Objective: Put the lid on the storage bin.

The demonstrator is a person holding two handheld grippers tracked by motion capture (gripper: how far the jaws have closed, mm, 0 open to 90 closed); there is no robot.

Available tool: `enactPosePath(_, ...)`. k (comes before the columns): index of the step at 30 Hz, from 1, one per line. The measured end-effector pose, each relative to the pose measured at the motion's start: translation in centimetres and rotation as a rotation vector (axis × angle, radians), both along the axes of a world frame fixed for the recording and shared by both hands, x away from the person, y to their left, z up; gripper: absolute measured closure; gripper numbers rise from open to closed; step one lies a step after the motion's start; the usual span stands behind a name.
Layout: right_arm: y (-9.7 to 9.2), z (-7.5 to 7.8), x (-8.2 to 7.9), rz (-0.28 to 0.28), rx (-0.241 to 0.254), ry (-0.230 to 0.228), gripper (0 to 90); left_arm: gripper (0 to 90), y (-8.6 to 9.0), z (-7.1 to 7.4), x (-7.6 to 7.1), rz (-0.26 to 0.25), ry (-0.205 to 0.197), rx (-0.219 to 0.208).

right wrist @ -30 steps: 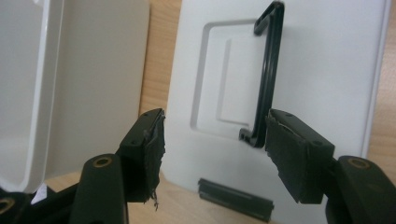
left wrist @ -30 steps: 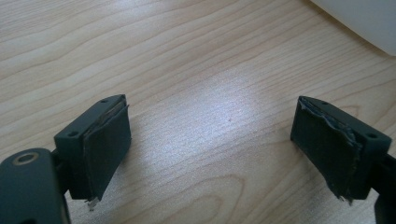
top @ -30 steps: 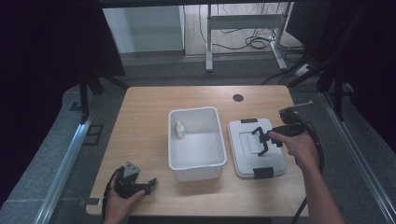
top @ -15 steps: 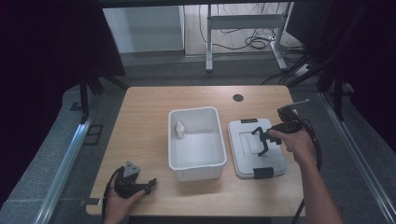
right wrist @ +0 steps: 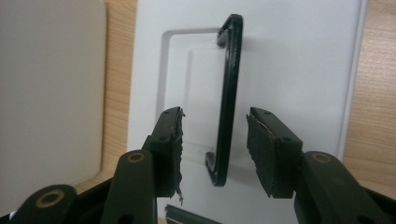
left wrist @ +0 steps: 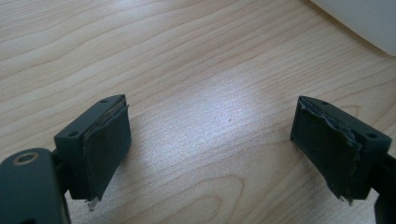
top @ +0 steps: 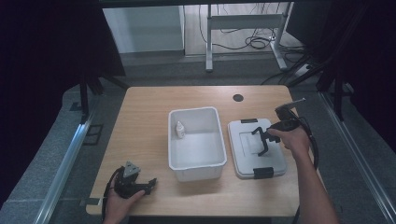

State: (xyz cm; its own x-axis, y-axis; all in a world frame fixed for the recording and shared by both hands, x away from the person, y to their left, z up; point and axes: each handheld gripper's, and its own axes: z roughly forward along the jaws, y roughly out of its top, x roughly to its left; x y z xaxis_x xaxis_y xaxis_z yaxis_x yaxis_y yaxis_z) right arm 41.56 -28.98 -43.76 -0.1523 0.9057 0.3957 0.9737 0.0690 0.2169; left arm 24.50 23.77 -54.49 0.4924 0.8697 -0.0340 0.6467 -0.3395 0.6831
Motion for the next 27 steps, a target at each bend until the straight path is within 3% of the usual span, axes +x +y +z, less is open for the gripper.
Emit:
enactPosePath(9,0.3,-1.3,0.9,0.001,-0.017,0.019,61.6,12.1,0.0,0.0,0.0,0.000,0.000,0.000)
enactPosePath(12,0.5,-1.9,1.4,-0.004,-0.034,0.016,69.0,12.1,0.0,0.0,0.0,0.000,0.000,-0.001)
enactPosePath(22,0.8,-2.5,1.7,-0.020,-0.024,0.057,83.3,12.1,0.0,0.0,0.0,0.000,-0.001,-0.001)
enactPosePath(27,0.9,-2.5,1.6,-0.042,-0.013,0.061,84.9,12.1,0.0,0.0,0.0,0.000,-0.001,0.000)
